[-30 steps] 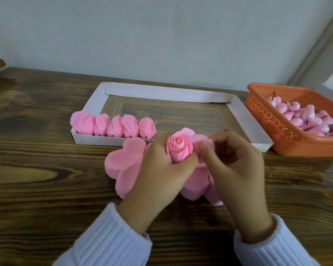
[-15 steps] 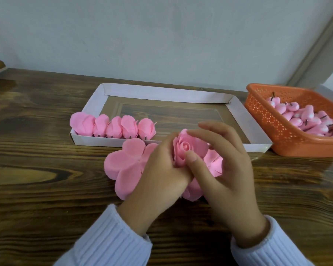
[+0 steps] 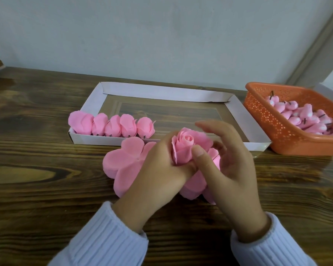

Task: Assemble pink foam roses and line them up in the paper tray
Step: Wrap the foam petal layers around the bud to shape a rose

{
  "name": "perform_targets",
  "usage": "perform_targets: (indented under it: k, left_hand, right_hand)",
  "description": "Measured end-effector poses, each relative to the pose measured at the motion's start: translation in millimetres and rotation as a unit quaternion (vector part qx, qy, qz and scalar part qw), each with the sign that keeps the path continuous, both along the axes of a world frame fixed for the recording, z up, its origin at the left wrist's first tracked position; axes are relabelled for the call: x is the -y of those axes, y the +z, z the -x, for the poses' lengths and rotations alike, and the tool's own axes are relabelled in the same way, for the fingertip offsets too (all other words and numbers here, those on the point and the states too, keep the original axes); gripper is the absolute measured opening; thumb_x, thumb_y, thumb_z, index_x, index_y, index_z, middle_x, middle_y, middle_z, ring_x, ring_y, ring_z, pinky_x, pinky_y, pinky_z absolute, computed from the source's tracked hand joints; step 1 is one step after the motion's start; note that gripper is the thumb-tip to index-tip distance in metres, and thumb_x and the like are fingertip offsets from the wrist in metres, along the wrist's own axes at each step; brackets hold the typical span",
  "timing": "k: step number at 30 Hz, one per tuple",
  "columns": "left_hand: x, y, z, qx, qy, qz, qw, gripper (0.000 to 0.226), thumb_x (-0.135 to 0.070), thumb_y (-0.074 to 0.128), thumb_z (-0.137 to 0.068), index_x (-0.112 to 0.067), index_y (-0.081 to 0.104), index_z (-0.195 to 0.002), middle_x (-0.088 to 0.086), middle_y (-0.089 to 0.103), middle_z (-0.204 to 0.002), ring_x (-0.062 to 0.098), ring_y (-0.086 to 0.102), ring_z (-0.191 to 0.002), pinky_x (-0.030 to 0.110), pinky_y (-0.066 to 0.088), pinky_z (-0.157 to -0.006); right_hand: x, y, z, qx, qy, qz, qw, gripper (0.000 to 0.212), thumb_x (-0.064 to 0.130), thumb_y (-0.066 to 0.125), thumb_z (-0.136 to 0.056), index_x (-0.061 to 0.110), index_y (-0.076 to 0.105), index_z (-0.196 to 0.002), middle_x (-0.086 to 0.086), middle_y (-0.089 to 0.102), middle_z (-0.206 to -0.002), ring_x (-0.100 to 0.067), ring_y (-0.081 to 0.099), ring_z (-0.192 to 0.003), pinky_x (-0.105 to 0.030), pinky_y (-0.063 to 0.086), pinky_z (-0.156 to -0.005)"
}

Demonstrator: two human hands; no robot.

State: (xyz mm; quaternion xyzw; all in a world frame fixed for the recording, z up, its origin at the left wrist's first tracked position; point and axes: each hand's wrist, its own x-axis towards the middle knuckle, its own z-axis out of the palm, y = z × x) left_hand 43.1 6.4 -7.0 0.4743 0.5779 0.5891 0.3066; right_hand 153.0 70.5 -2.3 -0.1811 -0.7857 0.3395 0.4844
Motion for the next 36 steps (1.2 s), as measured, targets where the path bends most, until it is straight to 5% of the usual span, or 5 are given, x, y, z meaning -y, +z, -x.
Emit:
perform_targets:
  k: [9, 18, 27, 32, 36]
  left_hand:
    - [-2, -5, -1, 0.013, 0.062, 0.001, 0.998, 0.025, -0.013, 0.073, -0.083, -0.029, 0.067, -0.101, -0.013, 0.072, -0.082, 0.0, 0.068, -0.074, 0.012, 0.05, -0.058]
    - [-5, -2, -5, -0.002, 0.078, 0.014, 0.997, 0.029, -0.011, 0.072, -0.084, -0.022, 0.066, -0.11, -0.003, 0.074, -0.094, 0.009, 0.07, -0.09, 0.04, 0.059, -0.079]
    - [-6, 1, -9, -0.021, 0.089, -0.025, 0.996, 0.023, -0.012, 0.072, -0.076, -0.02, 0.066, -0.097, 0.0, 0.07, -0.077, 0.004, 0.064, -0.062, 0.024, 0.048, -0.055]
    - [-8, -1, -8, -0.001, 0.077, -0.047, 0.996, 0.034, -0.011, 0.063, -0.062, -0.007, 0.064, -0.096, 0.007, 0.069, -0.084, 0.022, 0.07, -0.086, 0.048, 0.056, -0.082]
    - [-5, 1, -11, 0.092, 0.035, -0.029, 0.995, 0.017, -0.018, 0.057, -0.081, -0.002, 0.054, -0.085, 0.016, 0.052, -0.082, 0.022, 0.057, -0.08, 0.03, 0.049, -0.072]
  right_hand:
    - [-3, -5, -1, -0.029, -0.112, 0.031, 0.993, 0.011, 0.034, 0.054, -0.083, 0.031, 0.06, -0.091, 0.006, 0.061, -0.076, -0.014, 0.059, -0.074, -0.026, 0.048, -0.066]
    - [1, -5, 1, -0.015, -0.08, 0.069, 0.994, 0.011, 0.019, 0.062, -0.083, 0.024, 0.062, -0.093, 0.016, 0.068, -0.08, -0.013, 0.065, -0.076, -0.021, 0.048, -0.067]
    - [3, -4, 3, 0.023, -0.052, 0.063, 0.996, 0.019, 0.03, 0.055, -0.086, 0.022, 0.071, -0.09, 0.013, 0.07, -0.081, -0.01, 0.064, -0.08, -0.018, 0.047, -0.072]
    - [5, -2, 1, 0.018, -0.008, 0.039, 0.999, 0.026, 0.026, 0.049, -0.08, 0.023, 0.069, -0.097, 0.011, 0.07, -0.086, -0.011, 0.065, -0.086, -0.018, 0.045, -0.075]
    - [6, -1, 0, 0.043, -0.001, 0.0, 0.999, 0.04, 0.033, 0.064, -0.079, 0.021, 0.057, -0.117, 0.012, 0.067, -0.088, -0.008, 0.064, -0.084, -0.01, 0.042, -0.073]
